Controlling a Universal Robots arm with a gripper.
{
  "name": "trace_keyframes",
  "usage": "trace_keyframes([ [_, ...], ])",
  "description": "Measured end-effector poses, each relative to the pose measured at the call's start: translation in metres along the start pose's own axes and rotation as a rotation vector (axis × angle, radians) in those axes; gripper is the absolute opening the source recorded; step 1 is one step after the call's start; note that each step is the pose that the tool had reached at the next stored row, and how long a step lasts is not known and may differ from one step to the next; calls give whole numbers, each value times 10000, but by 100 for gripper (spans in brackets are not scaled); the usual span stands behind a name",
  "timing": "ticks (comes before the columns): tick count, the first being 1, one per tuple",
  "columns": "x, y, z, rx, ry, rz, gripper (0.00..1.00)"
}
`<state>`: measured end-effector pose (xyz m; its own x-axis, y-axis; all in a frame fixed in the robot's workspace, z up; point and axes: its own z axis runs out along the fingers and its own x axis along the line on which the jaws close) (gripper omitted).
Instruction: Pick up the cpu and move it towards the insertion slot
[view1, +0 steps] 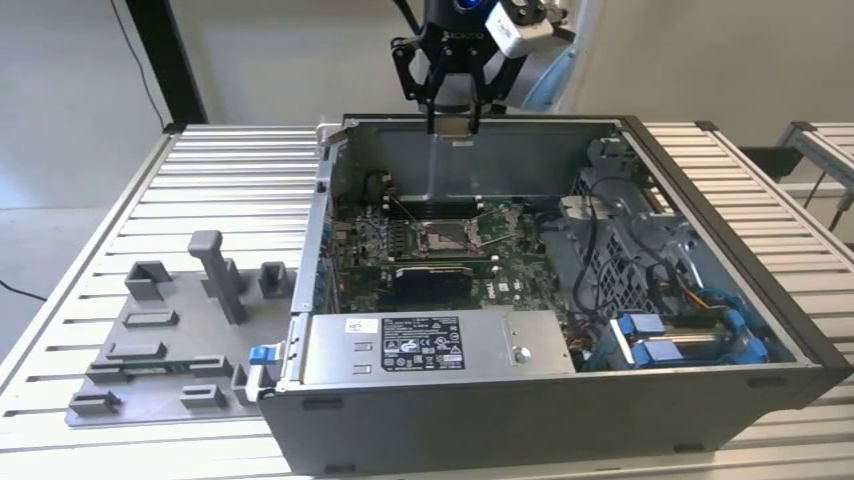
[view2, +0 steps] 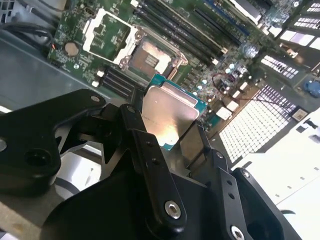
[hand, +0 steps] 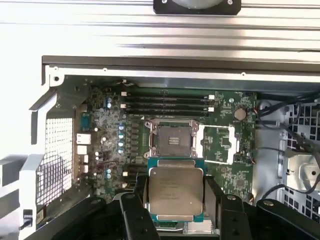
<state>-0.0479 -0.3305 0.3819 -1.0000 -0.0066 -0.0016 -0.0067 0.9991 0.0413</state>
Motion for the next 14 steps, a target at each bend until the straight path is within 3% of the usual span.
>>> trace_keyframes([
  [7, 8, 77, 8, -1, -13, 1, 0],
  [14, 8, 80, 8, 0, -13, 1, 0],
])
